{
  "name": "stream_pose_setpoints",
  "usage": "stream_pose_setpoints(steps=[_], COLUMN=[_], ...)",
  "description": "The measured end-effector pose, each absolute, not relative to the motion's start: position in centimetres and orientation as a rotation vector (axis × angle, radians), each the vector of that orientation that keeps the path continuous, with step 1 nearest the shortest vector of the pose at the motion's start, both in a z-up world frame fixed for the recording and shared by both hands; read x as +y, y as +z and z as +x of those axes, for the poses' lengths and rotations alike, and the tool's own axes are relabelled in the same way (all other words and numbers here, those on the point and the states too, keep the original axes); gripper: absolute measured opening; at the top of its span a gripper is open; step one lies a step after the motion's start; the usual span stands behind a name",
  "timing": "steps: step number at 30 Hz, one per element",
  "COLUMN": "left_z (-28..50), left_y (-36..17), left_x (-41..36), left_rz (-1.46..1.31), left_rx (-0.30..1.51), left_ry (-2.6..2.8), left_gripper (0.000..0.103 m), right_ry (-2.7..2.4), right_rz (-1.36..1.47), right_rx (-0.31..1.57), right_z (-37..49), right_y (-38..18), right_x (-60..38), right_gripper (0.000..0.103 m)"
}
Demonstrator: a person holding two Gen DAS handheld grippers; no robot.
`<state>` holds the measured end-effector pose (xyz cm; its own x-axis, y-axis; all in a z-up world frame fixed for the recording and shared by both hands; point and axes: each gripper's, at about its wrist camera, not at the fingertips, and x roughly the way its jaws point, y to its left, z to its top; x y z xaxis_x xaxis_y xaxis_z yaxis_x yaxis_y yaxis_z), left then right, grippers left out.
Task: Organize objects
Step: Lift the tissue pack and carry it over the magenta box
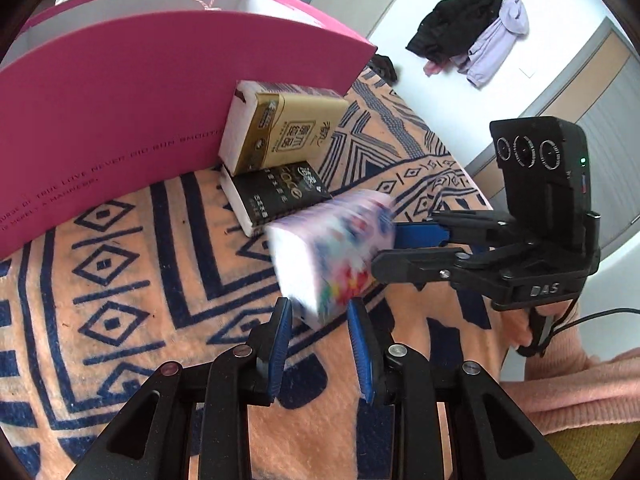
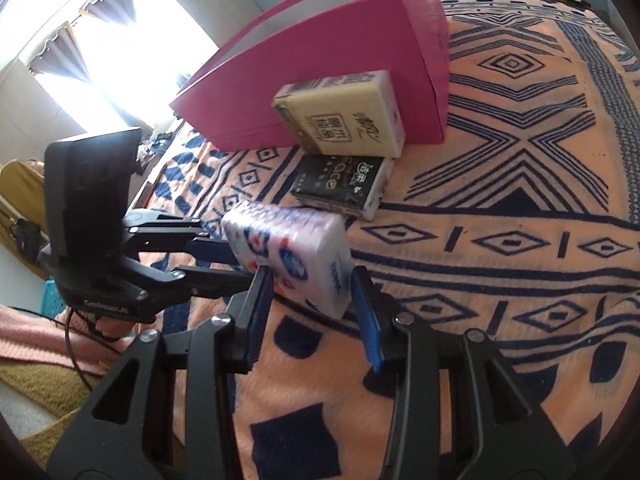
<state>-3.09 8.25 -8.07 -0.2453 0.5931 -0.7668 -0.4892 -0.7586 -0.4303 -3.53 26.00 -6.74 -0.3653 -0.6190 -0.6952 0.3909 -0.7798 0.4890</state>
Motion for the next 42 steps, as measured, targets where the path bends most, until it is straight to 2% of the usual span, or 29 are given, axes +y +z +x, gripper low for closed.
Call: stream_pose_setpoints(steps=[10, 15, 22, 42], left_z=[-4.1, -4.2, -4.0, -3.2], left_y=[-7.5, -7.7, -7.6, -1.3], left_x=[7.8, 8.1, 8.7, 7.4], left_rz=[-1.297, -1.295, -1.292, -1.107], left_rx=[-0.182, -0.19, -0.187, -0.111], left_ry=[2.089, 2.088, 2.084, 2.177], left_gripper=[0.03, 0.029, 0.029, 0.029], right_ry=[-2.218, -2.209, -2.248, -2.322], right_rz=[1.147, 1.183, 1.171, 0.977], right_rx=[-0.402, -0.419, -0.417, -0.31], right_z=[-3.4, -3.9, -3.7, -2.7], right_y=[-6.8, -7.2, -6.9, 0.1], right_x=[27.0, 26.7, 26.3, 26.1], right_gripper=[0.043, 0.043, 0.031, 0.031])
